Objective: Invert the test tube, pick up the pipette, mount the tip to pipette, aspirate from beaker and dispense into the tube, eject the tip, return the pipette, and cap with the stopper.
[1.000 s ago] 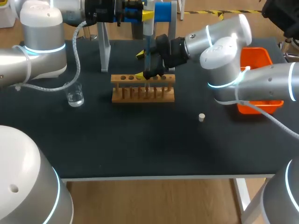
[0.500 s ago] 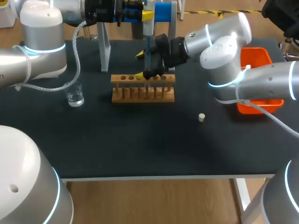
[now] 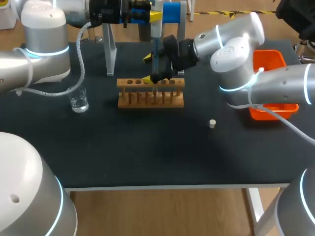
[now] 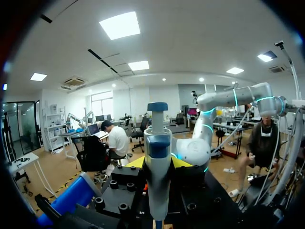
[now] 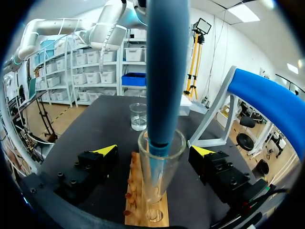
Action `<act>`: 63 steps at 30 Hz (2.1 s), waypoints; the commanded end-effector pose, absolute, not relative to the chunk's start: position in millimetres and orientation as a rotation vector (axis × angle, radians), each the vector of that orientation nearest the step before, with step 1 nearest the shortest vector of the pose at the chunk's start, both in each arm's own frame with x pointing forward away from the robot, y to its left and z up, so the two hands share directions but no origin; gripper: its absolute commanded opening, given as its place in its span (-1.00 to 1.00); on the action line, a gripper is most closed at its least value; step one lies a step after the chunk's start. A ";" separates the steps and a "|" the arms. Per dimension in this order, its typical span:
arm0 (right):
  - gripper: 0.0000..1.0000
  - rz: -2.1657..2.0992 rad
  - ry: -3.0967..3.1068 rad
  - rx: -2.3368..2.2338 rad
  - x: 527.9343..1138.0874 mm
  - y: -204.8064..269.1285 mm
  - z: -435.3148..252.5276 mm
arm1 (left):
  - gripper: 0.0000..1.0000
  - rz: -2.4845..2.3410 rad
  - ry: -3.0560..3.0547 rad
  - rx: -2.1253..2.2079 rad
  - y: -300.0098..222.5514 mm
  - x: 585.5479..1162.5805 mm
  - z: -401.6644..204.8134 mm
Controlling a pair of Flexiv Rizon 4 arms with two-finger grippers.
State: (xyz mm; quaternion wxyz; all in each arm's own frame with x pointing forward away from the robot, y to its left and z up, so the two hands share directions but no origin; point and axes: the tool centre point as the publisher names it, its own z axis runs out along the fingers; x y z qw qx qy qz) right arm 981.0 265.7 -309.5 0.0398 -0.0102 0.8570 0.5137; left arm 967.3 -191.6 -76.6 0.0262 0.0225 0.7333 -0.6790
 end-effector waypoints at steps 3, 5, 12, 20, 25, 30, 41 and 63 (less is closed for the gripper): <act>1.00 1.564 2.632 -0.031 981.9 265.4 -308.3 | -1.00 -2.098 2.269 0.071 -191.3 967.9 -75.9; 1.00 1.563 2.633 -0.030 981.8 265.3 -308.4 | -1.00 -2.098 2.269 0.071 -191.3 967.9 -75.9; 1.00 1.563 2.633 -0.030 981.8 265.3 -308.4 | -1.00 -2.098 2.269 0.071 -191.3 967.9 -75.9; 1.00 1.563 2.633 -0.030 981.8 265.3 -308.4 | -1.00 -2.098 2.269 0.071 -191.3 967.9 -75.9; 1.00 1.563 2.633 -0.030 981.8 265.3 -308.4 | -1.00 -2.083 2.272 0.075 -191.5 966.1 -70.0; 1.00 1.563 2.633 -0.030 981.8 265.3 -308.4 | -1.00 -2.069 2.272 0.082 -192.8 962.7 -64.7; 1.00 1.563 2.633 -0.030 981.8 265.3 -308.4 | -1.00 -2.043 2.270 0.094 -195.5 958.5 -53.8; 1.00 1.563 2.633 -0.030 981.8 265.3 -308.4 | -1.00 -1.988 2.271 0.159 -203.6 951.2 -24.6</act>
